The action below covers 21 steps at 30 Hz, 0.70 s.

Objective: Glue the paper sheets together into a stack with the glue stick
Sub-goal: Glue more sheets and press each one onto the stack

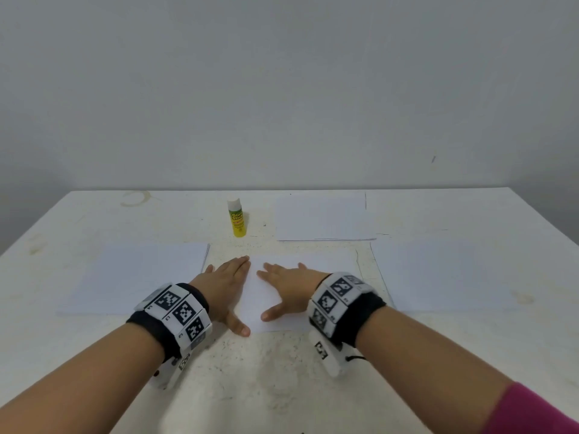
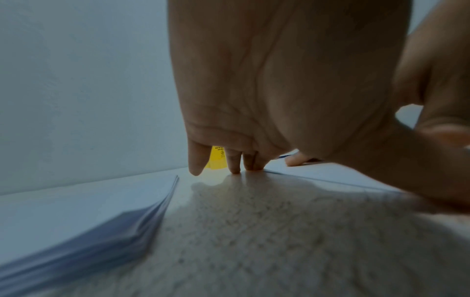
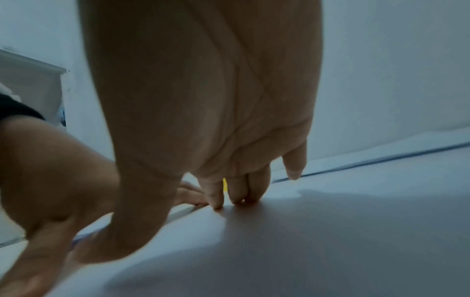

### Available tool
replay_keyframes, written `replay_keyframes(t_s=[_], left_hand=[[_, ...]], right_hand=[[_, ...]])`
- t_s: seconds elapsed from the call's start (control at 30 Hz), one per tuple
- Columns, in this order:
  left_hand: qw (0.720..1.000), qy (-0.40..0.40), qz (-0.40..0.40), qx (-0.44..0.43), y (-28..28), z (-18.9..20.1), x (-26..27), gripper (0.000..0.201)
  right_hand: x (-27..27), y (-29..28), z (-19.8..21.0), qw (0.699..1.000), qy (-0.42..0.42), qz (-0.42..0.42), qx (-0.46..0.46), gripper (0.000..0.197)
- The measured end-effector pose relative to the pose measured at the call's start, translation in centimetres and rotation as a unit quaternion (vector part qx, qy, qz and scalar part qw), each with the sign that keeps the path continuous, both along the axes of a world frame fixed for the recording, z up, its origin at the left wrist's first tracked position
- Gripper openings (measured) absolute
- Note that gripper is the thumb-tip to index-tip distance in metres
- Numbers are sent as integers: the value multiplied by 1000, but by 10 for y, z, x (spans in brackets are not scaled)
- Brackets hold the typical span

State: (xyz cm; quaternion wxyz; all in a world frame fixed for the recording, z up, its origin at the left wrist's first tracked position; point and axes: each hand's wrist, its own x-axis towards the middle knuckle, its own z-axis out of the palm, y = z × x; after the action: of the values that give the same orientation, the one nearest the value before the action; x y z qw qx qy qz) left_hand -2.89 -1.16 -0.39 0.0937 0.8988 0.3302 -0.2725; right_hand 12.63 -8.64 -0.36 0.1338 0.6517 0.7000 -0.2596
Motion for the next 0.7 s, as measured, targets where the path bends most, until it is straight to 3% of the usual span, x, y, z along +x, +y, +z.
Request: replay_keyframes(t_s=[0.13,0.33,0.47,0.53,0.57,0.63,0.7], left_hand=[[1000,7,-5,-14,1,3,1,156],[1000,7,-25,-7,6,-4,0,151],[999,-20,-12,-42,17,4,0,146],[997,-58,21,-43,23,7,4,132],[996,-75,36,-36,25,7,8,115],[994,-103,45,2,24,6,15,76],[992,-107,38,49,19,4,20,57]], right_hand=[[46,-17,7,999,-10,-50,-15,92],[93,-46,13,992,-18,-126,-6,97],[74,-29,18,987,-107,-115,30,75],[60,-16,21,982,-135,-103,84,60],[52,-10,20,984,-121,-85,102,57],[38,0,14,994,-63,-33,83,66],[29,4,7,999,-27,-17,42,81]])
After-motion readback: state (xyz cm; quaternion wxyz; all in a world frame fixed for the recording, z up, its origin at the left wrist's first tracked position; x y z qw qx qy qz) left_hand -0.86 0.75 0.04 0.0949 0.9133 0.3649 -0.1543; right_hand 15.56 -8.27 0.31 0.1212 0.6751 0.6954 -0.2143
